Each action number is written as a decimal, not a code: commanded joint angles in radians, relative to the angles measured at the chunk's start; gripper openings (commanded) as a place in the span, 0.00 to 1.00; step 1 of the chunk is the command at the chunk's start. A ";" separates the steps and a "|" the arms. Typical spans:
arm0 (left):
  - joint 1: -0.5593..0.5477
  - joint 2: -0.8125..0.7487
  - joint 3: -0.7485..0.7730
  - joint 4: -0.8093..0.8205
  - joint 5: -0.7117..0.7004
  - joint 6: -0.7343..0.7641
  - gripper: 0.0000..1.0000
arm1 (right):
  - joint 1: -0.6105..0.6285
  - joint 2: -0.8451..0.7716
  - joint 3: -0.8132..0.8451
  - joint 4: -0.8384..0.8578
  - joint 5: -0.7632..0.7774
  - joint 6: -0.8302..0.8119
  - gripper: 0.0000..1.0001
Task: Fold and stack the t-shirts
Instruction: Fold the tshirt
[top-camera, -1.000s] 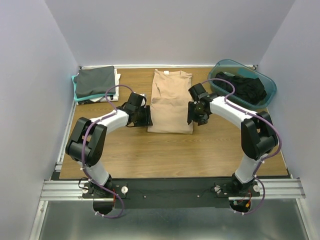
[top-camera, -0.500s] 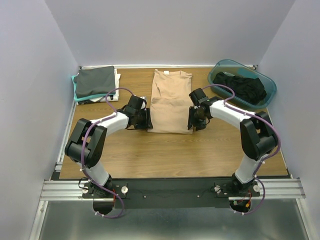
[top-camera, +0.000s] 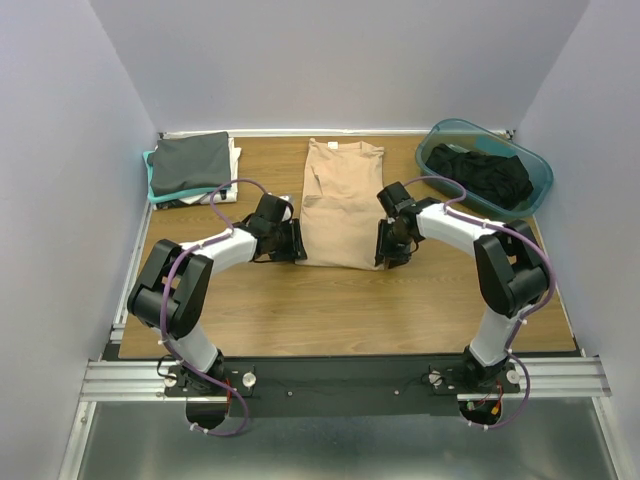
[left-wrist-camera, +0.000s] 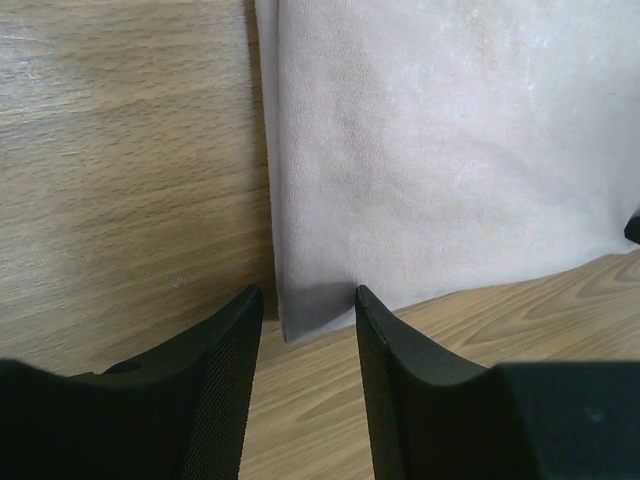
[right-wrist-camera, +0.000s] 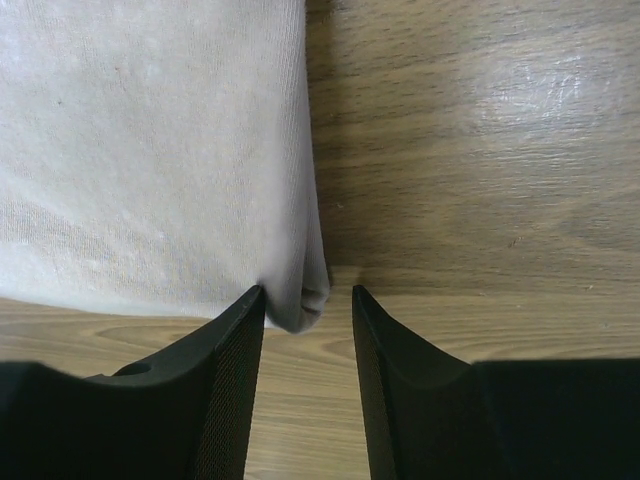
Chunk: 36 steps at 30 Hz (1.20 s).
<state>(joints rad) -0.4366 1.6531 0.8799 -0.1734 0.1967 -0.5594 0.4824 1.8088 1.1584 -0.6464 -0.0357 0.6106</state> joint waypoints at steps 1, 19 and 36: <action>-0.014 -0.004 -0.038 -0.025 0.012 -0.008 0.50 | -0.004 0.021 -0.023 0.004 -0.013 0.012 0.46; -0.025 -0.003 -0.113 0.015 0.050 0.003 0.14 | -0.004 0.037 -0.043 0.002 -0.032 0.000 0.10; -0.062 -0.202 -0.257 -0.023 0.083 -0.045 0.00 | 0.019 -0.160 -0.245 -0.045 -0.081 0.034 0.00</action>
<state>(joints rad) -0.4850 1.5024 0.6640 -0.0952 0.2722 -0.5941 0.4847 1.6905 0.9836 -0.5945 -0.1230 0.6384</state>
